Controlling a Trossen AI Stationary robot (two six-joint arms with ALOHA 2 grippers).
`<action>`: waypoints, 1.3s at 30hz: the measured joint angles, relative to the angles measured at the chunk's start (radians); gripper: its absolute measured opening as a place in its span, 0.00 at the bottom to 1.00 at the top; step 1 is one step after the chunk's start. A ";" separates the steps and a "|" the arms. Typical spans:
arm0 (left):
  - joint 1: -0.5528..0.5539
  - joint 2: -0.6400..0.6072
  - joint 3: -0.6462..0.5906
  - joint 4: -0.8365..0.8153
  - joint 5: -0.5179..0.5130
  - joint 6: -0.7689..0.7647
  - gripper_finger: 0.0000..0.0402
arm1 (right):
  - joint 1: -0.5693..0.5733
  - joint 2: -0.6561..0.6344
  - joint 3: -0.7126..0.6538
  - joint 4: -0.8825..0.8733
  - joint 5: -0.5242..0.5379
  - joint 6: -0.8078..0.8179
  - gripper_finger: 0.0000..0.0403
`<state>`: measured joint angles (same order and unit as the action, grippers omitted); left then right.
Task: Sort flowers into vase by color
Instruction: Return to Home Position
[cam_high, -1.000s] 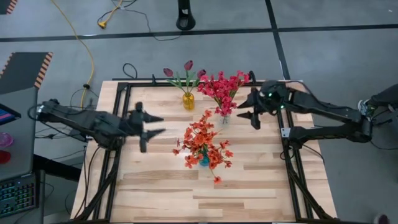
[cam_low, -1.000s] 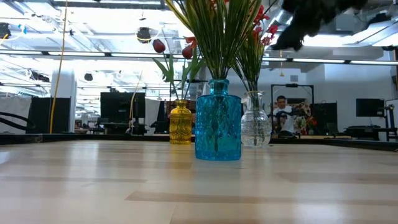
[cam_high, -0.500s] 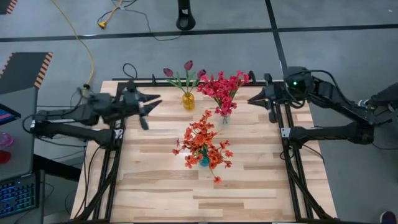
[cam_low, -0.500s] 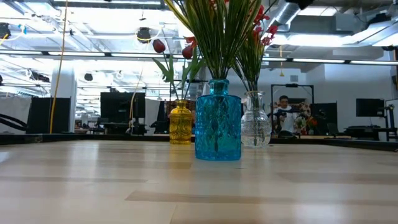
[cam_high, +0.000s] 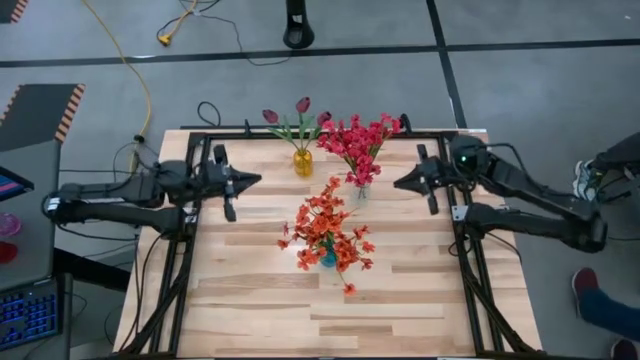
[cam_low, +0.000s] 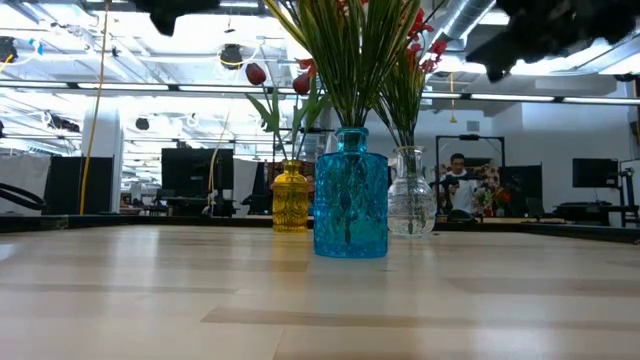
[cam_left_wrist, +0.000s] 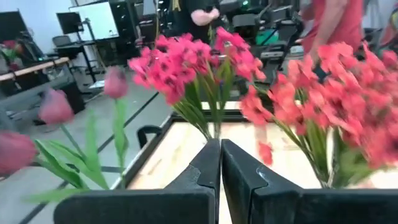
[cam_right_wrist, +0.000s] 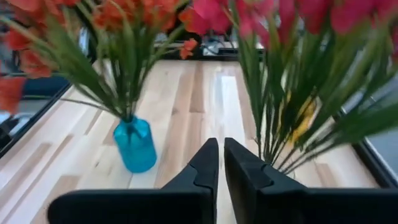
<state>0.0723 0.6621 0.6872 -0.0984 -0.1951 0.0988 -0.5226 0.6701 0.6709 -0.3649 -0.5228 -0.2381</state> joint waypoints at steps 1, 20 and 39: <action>-0.008 -0.022 -0.041 0.029 0.000 -0.003 0.00 | -0.007 -0.012 -0.039 0.042 0.000 0.023 0.13; -0.027 -0.632 -0.497 0.175 -0.046 0.037 0.00 | -0.043 -0.286 -0.385 0.282 -0.002 0.189 0.09; -0.027 -0.660 -0.664 0.240 -0.037 0.100 0.00 | -0.043 -0.547 -0.449 0.249 -0.002 0.194 0.07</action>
<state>0.0456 0.0021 0.0231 0.1417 -0.2321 0.1986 -0.5655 0.1235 0.2214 -0.1155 -0.5243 -0.0444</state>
